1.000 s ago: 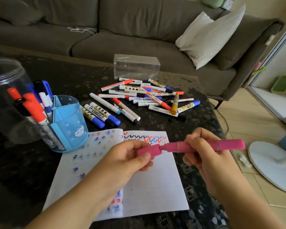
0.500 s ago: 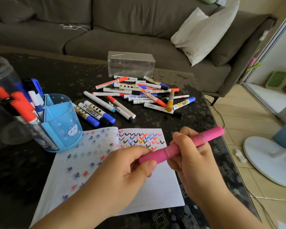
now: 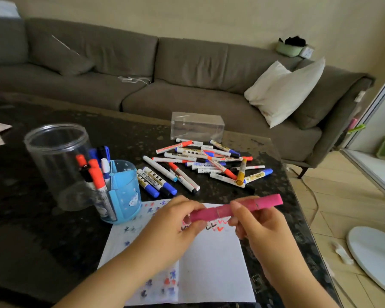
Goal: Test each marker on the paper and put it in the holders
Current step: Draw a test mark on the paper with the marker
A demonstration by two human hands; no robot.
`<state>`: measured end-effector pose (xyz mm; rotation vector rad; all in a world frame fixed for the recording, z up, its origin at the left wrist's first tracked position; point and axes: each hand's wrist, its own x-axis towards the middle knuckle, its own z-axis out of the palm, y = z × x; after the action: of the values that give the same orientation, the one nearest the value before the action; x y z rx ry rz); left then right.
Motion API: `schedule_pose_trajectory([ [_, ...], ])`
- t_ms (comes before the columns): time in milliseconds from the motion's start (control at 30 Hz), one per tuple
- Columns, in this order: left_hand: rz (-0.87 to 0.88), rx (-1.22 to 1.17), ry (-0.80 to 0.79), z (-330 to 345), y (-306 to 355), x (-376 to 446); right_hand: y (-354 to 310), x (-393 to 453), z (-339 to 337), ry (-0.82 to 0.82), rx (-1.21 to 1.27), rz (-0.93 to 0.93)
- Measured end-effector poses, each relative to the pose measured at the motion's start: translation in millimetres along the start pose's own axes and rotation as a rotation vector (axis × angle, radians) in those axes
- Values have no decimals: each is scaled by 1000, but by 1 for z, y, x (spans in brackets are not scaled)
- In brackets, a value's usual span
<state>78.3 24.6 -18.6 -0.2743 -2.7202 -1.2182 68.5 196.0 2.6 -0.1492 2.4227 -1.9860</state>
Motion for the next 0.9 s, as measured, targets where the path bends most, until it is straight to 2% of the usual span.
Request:
schedule_pose_trajectory([
  [133,40,70,70,-29,8,-14,-25,-12,7,-22,-131,-74],
  [333,-4,322,346,-95,-9,-107,-65,-54,55,-205,-229,-157],
  [433,-123,416,410,-131,-26,-177,-70,-80,100,-349,-251,-211],
  [567,-404,481,449,-163,-56,-280,-65,-116,180,-555,-327,-333],
  [700,-642,506,553,-180,-81,-362,-68,-163,262,-883,-353,-375],
  [800,-727,517,578,-189,-95,-398,-70,-193,309,-1131,-372,-350],
  [900,-757,497,596,-194,-105,-418,-52,-210,352,-1185,-489,-313],
])
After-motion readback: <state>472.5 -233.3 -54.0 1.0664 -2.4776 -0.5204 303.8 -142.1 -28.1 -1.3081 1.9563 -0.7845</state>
